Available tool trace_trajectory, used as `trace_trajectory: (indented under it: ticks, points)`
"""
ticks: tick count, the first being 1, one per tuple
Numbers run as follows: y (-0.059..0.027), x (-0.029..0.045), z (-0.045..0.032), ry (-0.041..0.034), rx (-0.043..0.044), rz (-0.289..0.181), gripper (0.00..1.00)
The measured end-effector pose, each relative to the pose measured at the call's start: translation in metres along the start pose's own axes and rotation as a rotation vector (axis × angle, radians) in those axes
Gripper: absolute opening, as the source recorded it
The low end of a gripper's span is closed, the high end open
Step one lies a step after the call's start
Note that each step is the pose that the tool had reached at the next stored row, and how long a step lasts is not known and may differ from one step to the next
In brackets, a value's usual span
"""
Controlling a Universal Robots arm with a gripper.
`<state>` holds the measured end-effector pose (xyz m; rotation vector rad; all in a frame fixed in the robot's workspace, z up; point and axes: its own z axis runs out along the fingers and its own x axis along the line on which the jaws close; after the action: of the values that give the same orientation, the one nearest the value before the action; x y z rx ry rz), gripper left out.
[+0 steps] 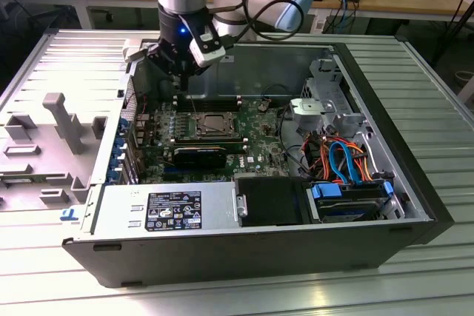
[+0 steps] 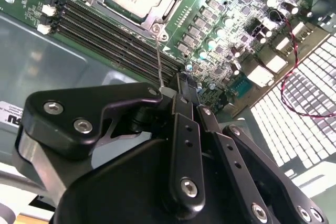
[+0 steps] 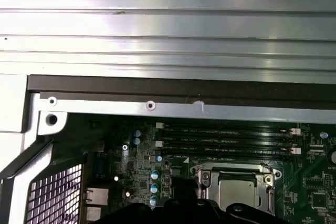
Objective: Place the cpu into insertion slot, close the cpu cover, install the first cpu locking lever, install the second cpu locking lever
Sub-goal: 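Install the first cpu locking lever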
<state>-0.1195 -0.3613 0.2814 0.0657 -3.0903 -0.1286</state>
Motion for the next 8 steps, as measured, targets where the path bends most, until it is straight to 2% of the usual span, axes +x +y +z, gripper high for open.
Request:
trace_trajectory:
  ticks: [8]
  points:
    - [0.0002,0.0025,0.0058,0.0027,-0.005,-0.034,0.11]
